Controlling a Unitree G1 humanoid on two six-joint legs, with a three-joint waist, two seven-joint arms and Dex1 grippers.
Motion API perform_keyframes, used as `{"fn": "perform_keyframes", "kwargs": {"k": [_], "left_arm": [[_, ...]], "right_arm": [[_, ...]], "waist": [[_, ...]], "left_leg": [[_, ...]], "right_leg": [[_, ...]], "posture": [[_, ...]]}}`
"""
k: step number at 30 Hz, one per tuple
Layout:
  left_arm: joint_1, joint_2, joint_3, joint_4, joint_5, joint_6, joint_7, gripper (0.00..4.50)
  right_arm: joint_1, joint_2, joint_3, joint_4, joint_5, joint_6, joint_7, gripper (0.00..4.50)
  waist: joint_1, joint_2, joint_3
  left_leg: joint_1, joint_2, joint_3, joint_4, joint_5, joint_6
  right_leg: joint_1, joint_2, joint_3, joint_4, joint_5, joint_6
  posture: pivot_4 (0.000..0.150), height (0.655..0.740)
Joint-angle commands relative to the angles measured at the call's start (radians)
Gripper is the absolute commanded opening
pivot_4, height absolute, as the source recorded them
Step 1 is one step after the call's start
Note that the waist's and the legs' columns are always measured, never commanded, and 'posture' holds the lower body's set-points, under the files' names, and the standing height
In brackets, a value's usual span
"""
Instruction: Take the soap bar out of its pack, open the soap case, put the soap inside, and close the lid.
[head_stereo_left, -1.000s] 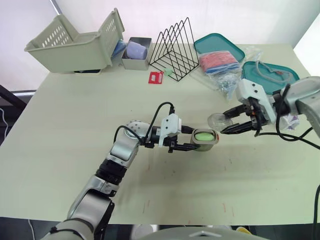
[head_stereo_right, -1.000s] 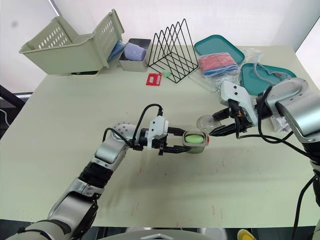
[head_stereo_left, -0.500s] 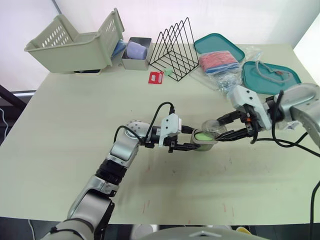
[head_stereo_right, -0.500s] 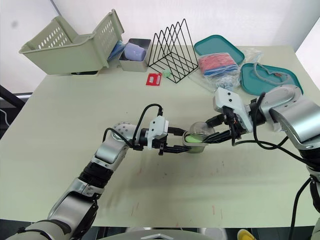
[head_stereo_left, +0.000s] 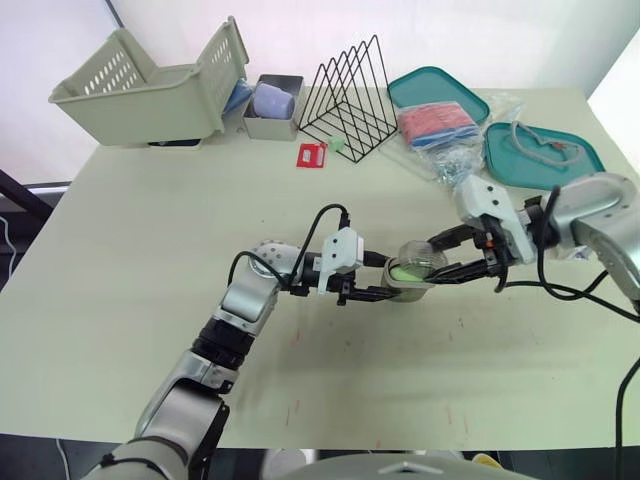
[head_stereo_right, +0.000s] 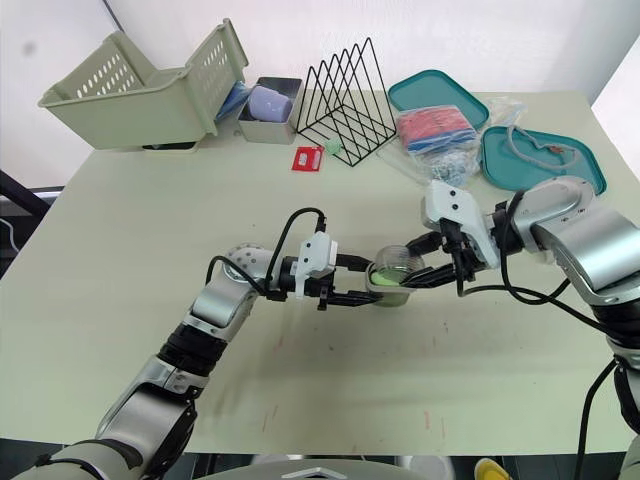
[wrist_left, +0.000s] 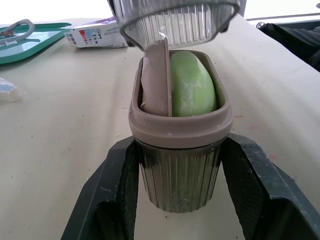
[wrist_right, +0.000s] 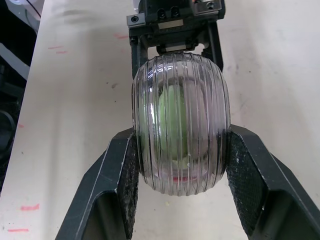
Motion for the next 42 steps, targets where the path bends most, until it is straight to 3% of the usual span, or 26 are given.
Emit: {"fn": "perform_keyframes", "kwargs": {"k": [1, 42], "left_arm": [[-0.001, 0.001, -0.006, -0.013, 0.016, -0.003, 0.018, 1.95], [0.010, 0.011, -0.003, -0.023, 0.024, 0.007, 0.021, 1.95]], "right_arm": [[0.006, 0.003, 0.004, -0.020, -0.018, -0.030, -0.003, 1.87], [-0.005, 0.008, 0.055, -0.028, -0.087, -0.051, 0.041, 1.87]], "waist": [[0.000, 0.000, 0.000], [-0.001, 0.000, 0.000]], "left_leg": [[0.000, 0.000, 0.000, 0.000, 0.000, 0.000], [0.001, 0.000, 0.000, 0.000, 0.000, 0.000]], "right_leg": [[0.000, 0.000, 0.000, 0.000, 0.000, 0.000], [0.000, 0.000, 0.000, 0.000, 0.000, 0.000]], "posture": [[0.150, 0.7400], [0.150, 0.7400]]}}
